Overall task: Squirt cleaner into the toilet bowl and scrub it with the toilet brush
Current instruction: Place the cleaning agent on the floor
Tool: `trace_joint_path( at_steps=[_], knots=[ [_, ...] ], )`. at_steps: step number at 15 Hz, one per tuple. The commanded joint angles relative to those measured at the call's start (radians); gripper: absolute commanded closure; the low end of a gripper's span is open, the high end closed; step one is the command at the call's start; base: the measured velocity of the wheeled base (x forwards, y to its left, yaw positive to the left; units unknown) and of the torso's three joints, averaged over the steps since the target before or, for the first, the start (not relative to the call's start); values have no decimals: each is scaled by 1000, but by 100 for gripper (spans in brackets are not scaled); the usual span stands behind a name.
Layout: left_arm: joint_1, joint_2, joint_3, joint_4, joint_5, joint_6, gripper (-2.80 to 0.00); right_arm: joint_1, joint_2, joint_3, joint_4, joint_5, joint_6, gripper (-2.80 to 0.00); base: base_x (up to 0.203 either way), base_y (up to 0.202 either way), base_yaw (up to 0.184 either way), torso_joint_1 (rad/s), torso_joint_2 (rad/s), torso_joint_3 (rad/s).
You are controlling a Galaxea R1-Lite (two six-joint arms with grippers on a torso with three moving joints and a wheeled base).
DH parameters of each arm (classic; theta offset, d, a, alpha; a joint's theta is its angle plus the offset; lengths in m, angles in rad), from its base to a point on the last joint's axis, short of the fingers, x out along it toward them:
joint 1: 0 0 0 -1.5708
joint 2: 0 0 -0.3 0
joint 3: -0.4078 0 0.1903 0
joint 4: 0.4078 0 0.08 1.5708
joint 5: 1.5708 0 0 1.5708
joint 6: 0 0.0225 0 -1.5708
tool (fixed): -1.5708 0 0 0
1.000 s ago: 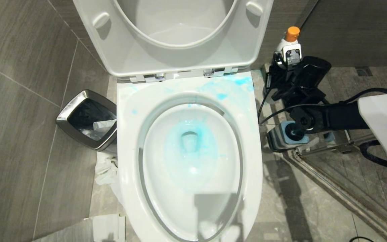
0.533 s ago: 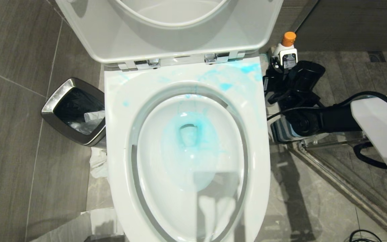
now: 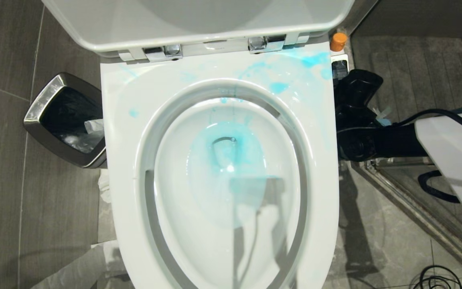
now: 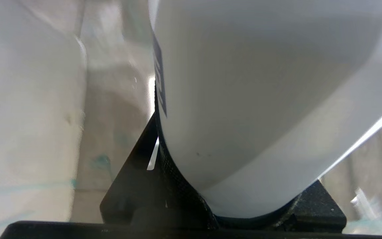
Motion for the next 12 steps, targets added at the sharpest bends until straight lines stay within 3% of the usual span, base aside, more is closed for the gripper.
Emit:
trace_joint_path(
  at_steps=[1,5,12],
  knots=[
    [1,2,0,1,0,0,0,-1,8,-2,-2,-3,-2,0,0,0,0,-2,-2,-203],
    [1,2,0,1,0,0,0,-13,51,-64,-3,-11,-3,0,0,0,0,0,1,-153],
    [1,2,0,1,0,2,0,-30,78,-119,-43,34,-3,0,0,0,0,0,2,-6]
  ],
)
